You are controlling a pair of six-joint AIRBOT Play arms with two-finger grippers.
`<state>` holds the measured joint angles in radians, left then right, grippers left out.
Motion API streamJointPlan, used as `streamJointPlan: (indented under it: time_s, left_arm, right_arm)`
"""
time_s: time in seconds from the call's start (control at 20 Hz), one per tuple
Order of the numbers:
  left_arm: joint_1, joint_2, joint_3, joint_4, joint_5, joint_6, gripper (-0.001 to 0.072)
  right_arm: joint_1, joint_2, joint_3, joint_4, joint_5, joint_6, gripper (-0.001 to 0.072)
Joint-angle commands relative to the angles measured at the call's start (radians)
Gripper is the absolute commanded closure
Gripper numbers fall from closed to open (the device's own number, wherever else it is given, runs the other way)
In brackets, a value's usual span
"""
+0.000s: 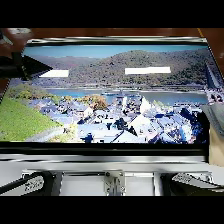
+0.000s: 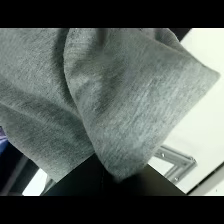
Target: Fold the shirts.
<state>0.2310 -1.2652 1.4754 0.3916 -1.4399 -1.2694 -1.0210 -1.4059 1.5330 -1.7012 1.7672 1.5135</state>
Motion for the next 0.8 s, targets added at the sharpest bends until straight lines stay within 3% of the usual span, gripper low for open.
streamJointPlan:
  time_s: [0.0,0.05,0.1,0.15,0.3,0.5,0.65,0.75]
  left_arm:
    - [-0.019,-0.001,0.0,-0.008,0.006,0.006,0.0669]
    - [-0.022,-0.001,0.0,-0.007,0.006,0.005,0.0668]
    - [-0.024,-0.001,0.0,-0.007,0.007,0.005,0.0668]
    - [-0.026,-0.001,0.0,-0.008,0.012,0.005,0.0668]
    - [-0.028,-0.001,0.0,-0.007,0.069,0.005,0.0668]
    - [-0.051,-0.001,0.0,0.079,0.186,-0.026,0.0671]
    - [-0.193,-0.002,0.003,0.435,0.257,-0.187,0.0672]
    - [-0.351,-0.024,0.003,0.757,0.27,-0.355,0.0672]
  right_arm:
    - [0.0,-0.001,-0.122,-0.122,-0.029,0.033,0.0644]
    - [0.0,-0.001,-0.153,-0.134,-0.085,0.05,0.0619]
    - [0.0,-0.001,-0.171,-0.132,-0.123,0.055,0.0374]
    - [0.0,-0.001,-0.18,-0.13,-0.128,0.046,0.0042]
    - [0.003,-0.001,-0.137,-0.165,-0.112,0.019,0.0022]
    - [0.071,0.002,0.123,-0.033,-0.204,-0.016,0.003]
    - [0.234,0.029,0.217,0.26,-0.291,-0.042,0.0029]
    - [0.408,0.031,0.203,0.351,-0.275,-0.037,0.0022]
